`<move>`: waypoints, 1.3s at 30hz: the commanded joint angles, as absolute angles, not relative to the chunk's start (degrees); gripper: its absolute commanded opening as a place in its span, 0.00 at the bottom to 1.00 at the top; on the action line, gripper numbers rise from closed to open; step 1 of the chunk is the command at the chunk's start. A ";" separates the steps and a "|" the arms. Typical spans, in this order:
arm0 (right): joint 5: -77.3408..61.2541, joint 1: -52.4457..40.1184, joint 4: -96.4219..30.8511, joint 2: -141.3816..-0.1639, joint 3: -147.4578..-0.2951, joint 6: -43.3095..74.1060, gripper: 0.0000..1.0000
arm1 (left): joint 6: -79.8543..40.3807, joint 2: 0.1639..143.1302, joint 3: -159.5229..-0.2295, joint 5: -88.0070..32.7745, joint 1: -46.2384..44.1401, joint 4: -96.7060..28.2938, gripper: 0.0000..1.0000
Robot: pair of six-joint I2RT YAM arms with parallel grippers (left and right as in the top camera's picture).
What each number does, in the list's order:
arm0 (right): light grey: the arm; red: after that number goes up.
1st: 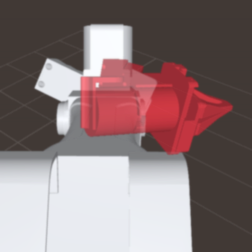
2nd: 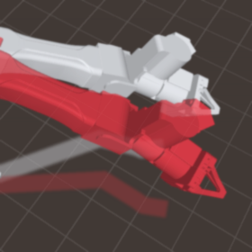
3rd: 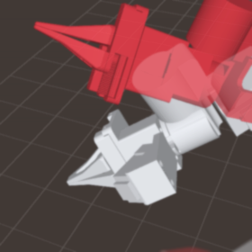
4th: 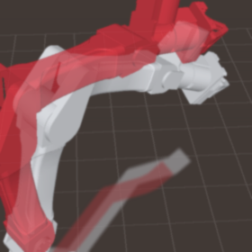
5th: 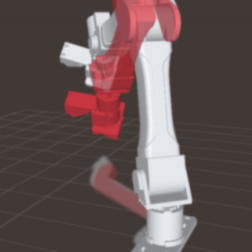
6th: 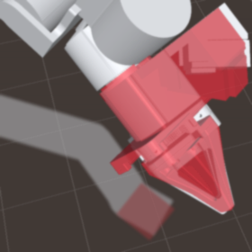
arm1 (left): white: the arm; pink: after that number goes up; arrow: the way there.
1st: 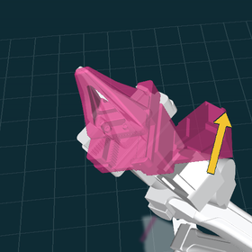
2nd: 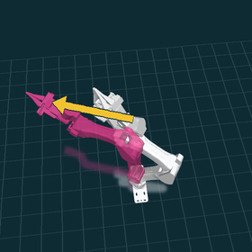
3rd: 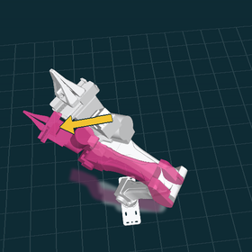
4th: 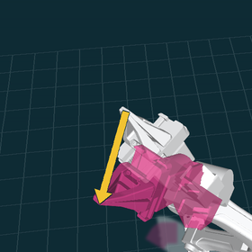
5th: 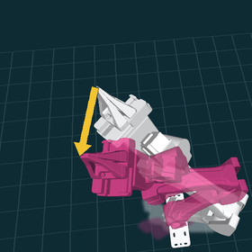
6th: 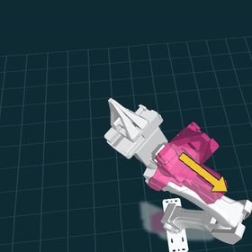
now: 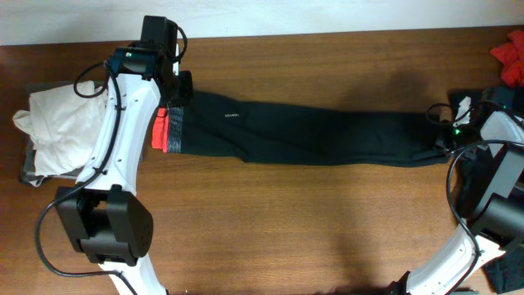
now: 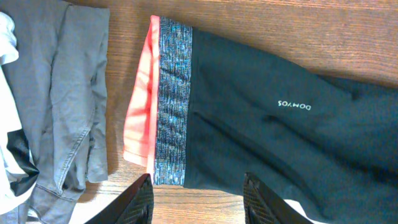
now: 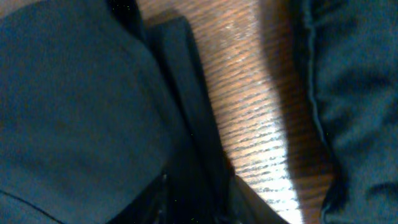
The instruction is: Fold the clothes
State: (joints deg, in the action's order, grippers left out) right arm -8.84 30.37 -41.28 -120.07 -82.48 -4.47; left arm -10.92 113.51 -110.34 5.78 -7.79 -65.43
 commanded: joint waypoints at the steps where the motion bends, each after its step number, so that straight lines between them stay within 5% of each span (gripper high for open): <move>1: -8.34 29.63 -42.19 -122.28 -80.07 -4.27 0.23 | -10.83 114.15 -110.13 5.19 -7.70 -65.63 0.47; 4: -8.47 29.15 -42.44 -122.23 -80.66 -4.25 0.04 | -10.83 114.15 -110.13 5.21 -7.70 -65.63 0.47; 27: -13.89 37.58 -65.89 -122.15 -110.04 -7.11 0.04 | -12.84 109.06 -110.32 5.32 -2.00 -73.52 0.47; 39: -23.62 30.06 -79.59 -122.08 -121.93 -8.82 0.04 | -13.74 105.19 -110.30 5.15 4.21 -75.33 0.55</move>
